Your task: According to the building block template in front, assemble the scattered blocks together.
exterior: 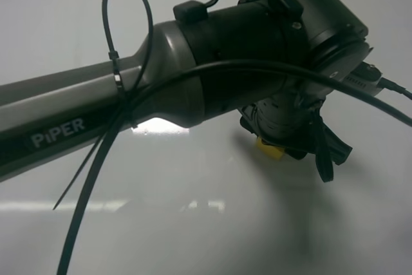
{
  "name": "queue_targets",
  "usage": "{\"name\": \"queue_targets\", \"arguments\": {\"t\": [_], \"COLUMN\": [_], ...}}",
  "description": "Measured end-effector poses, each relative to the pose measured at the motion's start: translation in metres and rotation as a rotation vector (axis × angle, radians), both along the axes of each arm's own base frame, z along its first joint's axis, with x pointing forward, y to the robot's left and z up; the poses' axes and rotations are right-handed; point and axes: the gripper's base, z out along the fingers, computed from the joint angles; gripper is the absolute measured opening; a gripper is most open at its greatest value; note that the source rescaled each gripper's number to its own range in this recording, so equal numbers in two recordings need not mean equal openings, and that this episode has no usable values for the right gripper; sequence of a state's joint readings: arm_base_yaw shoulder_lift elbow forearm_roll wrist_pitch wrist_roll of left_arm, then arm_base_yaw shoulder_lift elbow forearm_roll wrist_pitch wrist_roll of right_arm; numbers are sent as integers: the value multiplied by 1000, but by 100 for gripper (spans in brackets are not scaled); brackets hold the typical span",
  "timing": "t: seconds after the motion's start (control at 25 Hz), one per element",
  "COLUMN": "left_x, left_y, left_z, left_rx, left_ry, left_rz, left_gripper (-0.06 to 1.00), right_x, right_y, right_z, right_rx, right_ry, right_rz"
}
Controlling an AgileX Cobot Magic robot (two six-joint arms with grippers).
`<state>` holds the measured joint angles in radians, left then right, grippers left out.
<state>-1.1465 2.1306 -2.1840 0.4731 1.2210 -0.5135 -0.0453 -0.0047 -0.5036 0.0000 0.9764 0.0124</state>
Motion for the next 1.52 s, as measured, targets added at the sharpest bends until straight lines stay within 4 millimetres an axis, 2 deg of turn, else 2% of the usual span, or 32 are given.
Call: {"name": "queue_targets", "arguments": {"t": [0.32, 0.4, 0.6, 0.68, 0.84, 1.16, 1.28, 1.52], "left_x": [-5, -10, -30, -37, -48, -79, -81, -64], "left_y": [0, 2, 20, 34, 69, 157, 188, 240], "left_z": [3, 12, 53, 66, 72, 72, 72, 62], "left_rx": [-49, -80, -181, -209, -212, -254, -274, -236], "left_ry": [34, 37, 17, 10, 17, 31, 20, -8], "left_rz": [32, 41, 49, 71, 151, 322, 380, 518], "left_gripper": [0, 0, 0, 0, 0, 0, 0, 0], "right_x": [0, 0, 0, 0, 0, 0, 0, 0], "right_y": [0, 0, 0, 0, 0, 0, 0, 0], "right_z": [0, 0, 0, 0, 0, 0, 0, 0], "right_rx": [0, 0, 0, 0, 0, 0, 0, 0], "right_ry": [0, 0, 0, 0, 0, 0, 0, 0], "right_rz": [0, 0, 0, 0, 0, 0, 0, 0]}}
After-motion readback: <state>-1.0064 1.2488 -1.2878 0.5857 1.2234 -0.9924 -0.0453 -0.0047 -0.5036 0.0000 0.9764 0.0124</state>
